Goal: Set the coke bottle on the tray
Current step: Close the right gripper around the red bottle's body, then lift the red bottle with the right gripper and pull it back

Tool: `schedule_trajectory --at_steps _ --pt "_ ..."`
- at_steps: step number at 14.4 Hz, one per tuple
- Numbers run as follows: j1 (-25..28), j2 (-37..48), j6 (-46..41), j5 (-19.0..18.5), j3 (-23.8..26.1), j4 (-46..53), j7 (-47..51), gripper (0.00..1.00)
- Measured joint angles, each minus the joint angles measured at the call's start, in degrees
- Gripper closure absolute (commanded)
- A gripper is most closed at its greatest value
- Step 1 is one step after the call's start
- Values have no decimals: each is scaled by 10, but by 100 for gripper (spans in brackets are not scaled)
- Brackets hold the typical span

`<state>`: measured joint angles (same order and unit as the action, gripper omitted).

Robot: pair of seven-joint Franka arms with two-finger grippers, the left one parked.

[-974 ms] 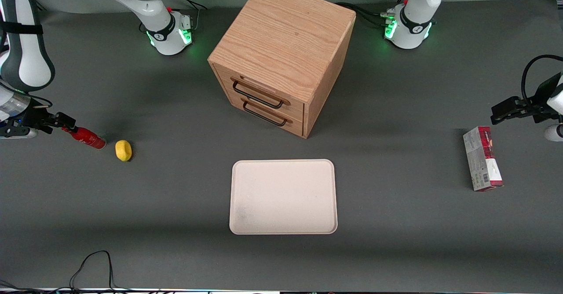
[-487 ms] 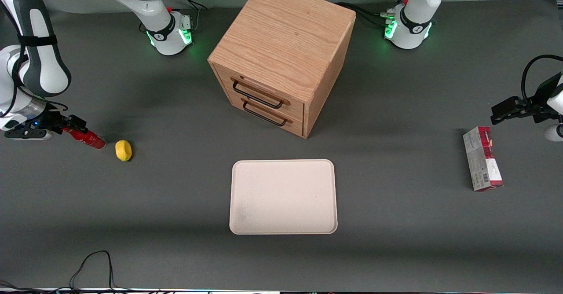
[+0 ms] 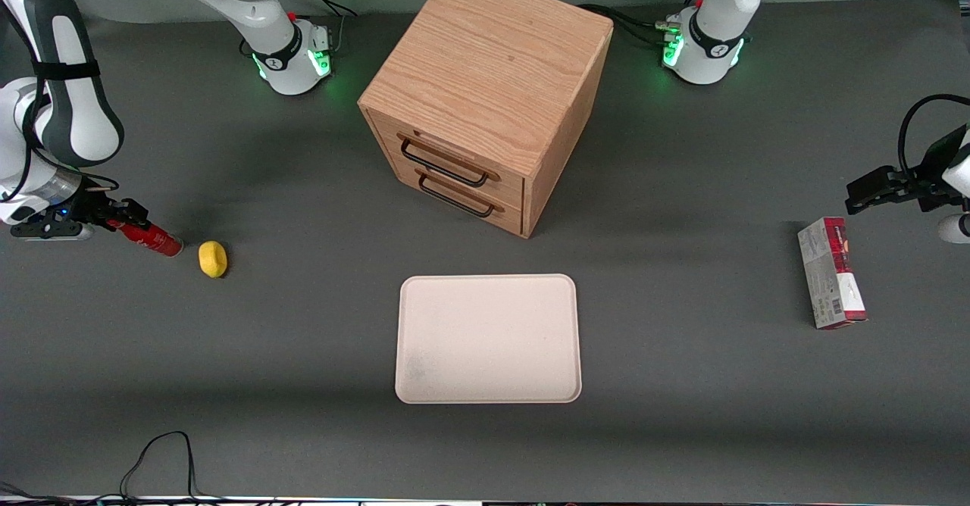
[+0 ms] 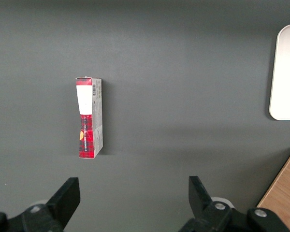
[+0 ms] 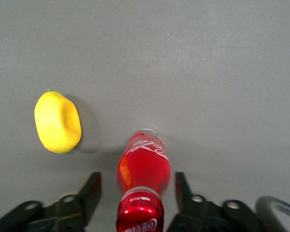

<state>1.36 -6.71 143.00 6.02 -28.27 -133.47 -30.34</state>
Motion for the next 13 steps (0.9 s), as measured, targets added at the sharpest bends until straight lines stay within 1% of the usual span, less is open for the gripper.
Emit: schedule_trajectory --at_steps 6,7,9,13 --pt "0 1 -9 0 2 8 1 100" --pt "0 1 -30 0 3 21 5 100" --pt "1 1 -100 0 10 74 29 100" --pt "3 2 -254 0 48 225 103 100"
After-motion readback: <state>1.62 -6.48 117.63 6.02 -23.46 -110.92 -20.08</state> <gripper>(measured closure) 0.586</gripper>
